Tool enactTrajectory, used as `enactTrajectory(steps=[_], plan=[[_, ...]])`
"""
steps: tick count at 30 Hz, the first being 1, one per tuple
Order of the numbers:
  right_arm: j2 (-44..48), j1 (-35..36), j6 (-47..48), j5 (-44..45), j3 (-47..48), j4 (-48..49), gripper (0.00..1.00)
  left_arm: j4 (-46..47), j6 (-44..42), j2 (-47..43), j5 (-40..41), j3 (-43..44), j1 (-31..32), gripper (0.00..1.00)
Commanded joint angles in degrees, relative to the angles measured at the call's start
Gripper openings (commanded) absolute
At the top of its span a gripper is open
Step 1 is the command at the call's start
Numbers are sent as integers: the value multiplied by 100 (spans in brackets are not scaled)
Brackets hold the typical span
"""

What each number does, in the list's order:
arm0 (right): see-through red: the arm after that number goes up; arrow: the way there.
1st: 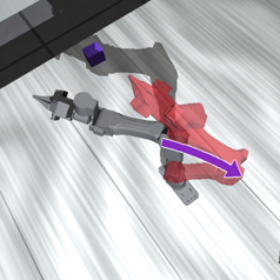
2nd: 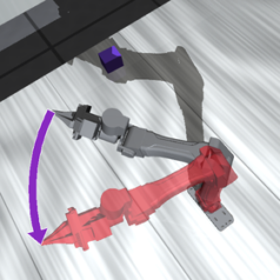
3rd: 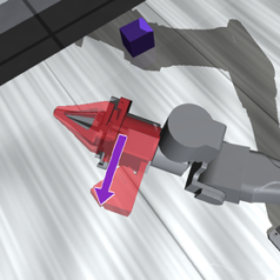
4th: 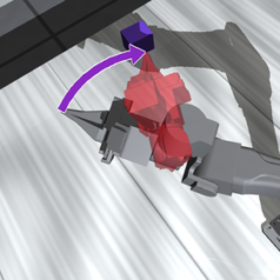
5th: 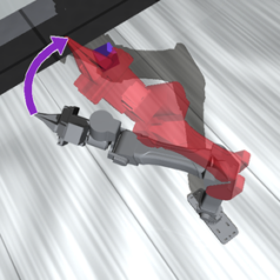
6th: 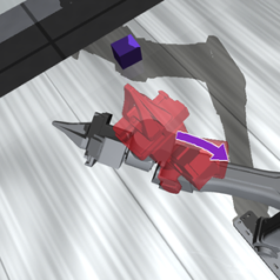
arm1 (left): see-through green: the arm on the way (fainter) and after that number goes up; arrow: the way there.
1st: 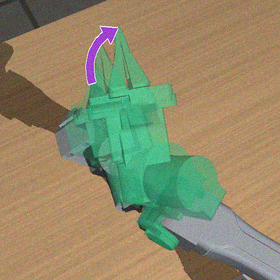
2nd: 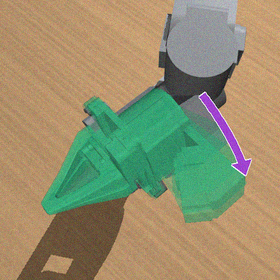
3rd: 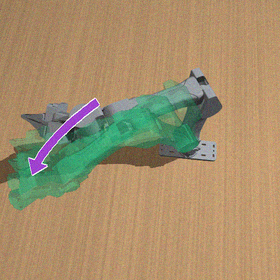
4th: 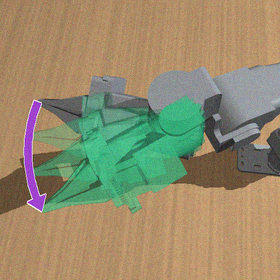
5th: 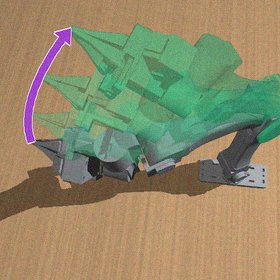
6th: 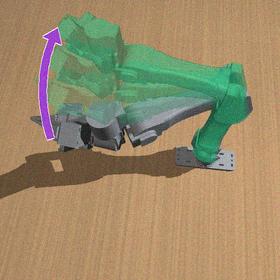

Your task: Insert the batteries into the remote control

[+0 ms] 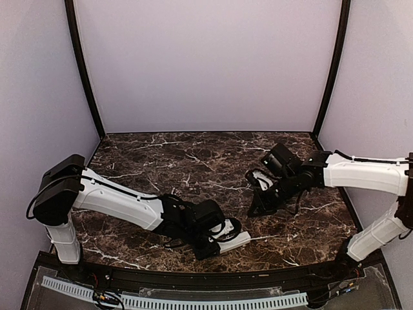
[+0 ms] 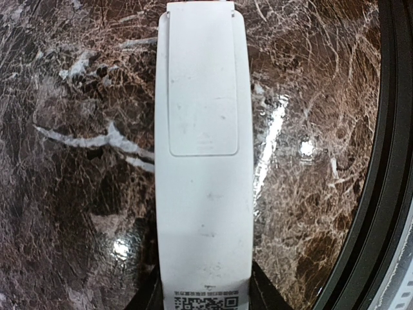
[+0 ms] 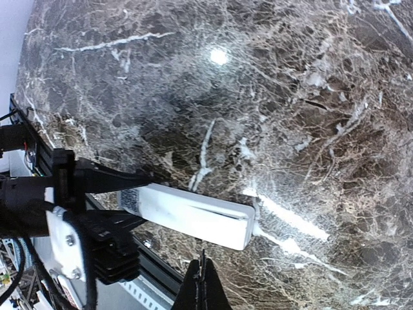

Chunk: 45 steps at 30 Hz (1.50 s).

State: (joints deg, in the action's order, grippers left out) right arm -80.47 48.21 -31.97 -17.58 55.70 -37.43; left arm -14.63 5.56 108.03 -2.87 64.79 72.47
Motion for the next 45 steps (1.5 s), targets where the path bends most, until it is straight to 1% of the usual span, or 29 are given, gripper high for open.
enactTrajectory(steps=[1,7,11,14,20,25,27,28,31,33,37,39,42,45], plan=[[98,-32,-63,-354,-71,344,0,-430,-37,132,-319,-31,12,26],[-347,-22,-427,-746,-937,1557,0,-440,-54,137,-327,-20,13,26],[-878,-31,-469,-717,-1501,1896,0,-456,-51,136,-333,-20,13,26],[-976,-31,-384,-607,-1478,1699,0,-457,-62,135,-337,-15,13,26],[-387,-39,-192,-273,-825,953,0,-460,-64,129,-320,-6,13,26],[-241,-31,-139,-621,-491,886,0,-453,-61,124,-319,-12,12,26],[-168,-39,-143,-605,-444,821,0,-459,-56,130,-315,-14,13,26],[-118,-43,-145,-493,-443,740,2,-459,-56,126,-312,-18,13,26],[-68,-166,-203,-63,-583,504,15,-453,-45,114,-311,-28,13,26],[-128,-274,-261,-41,-740,518,20,-453,-58,120,-318,-28,13,27],[-389,-294,-258,-163,-897,711,23,-465,-88,122,-320,-5,13,32],[-468,-294,-278,-266,-991,879,27,-474,-112,119,-319,31,13,37],[-572,-303,-248,-370,-1046,1029,31,-486,-142,125,-294,80,13,48],[-662,-304,-240,-530,-1121,1191,32,-435,-188,141,-223,148,13,55]])
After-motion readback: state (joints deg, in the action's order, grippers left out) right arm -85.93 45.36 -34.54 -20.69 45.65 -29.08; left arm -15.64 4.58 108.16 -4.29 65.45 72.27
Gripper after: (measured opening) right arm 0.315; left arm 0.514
